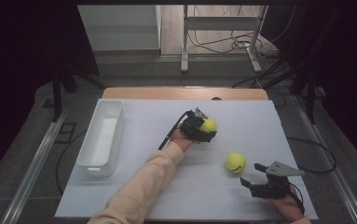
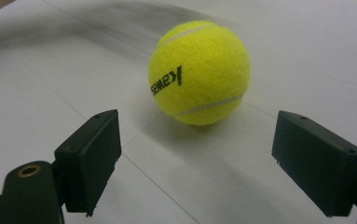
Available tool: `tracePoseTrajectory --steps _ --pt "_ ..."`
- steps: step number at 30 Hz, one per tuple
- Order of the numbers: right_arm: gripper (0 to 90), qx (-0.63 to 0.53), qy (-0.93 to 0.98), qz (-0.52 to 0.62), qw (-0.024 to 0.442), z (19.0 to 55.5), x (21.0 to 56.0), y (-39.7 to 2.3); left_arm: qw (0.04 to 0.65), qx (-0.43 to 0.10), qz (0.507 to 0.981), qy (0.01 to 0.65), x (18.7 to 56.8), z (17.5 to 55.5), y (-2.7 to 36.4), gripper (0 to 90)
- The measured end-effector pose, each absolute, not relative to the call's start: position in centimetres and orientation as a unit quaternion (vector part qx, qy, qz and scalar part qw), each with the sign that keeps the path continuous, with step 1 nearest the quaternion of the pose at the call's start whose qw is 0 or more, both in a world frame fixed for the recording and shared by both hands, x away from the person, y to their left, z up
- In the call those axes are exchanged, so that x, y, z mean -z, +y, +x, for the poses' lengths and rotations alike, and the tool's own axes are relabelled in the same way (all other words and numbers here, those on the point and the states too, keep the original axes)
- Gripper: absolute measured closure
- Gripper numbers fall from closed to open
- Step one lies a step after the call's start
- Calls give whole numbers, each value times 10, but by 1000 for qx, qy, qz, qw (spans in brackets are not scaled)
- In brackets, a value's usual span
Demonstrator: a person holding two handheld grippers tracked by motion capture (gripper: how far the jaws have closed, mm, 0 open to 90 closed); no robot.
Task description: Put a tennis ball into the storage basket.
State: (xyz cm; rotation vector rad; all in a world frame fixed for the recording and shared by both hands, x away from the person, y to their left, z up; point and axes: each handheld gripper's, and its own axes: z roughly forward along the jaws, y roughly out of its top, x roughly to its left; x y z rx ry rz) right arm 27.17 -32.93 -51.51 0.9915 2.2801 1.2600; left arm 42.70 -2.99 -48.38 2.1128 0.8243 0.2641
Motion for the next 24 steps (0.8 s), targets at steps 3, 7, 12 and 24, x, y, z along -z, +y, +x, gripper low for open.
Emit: tracePoseTrajectory --steps 3,7,12,24 --pt "161 -445 805 350 176 272 515 -329 420 -104 840 328 483 426 -29 264" --pt "161 -445 805 350 176 272 515 -329 423 -104 839 325 480 422 -28 264" --pt "161 -444 806 350 176 272 515 -329 424 -109 839 323 479 418 -25 264" --pt "161 -442 806 351 177 272 515 -329 430 -111 835 325 478 413 -17 264"
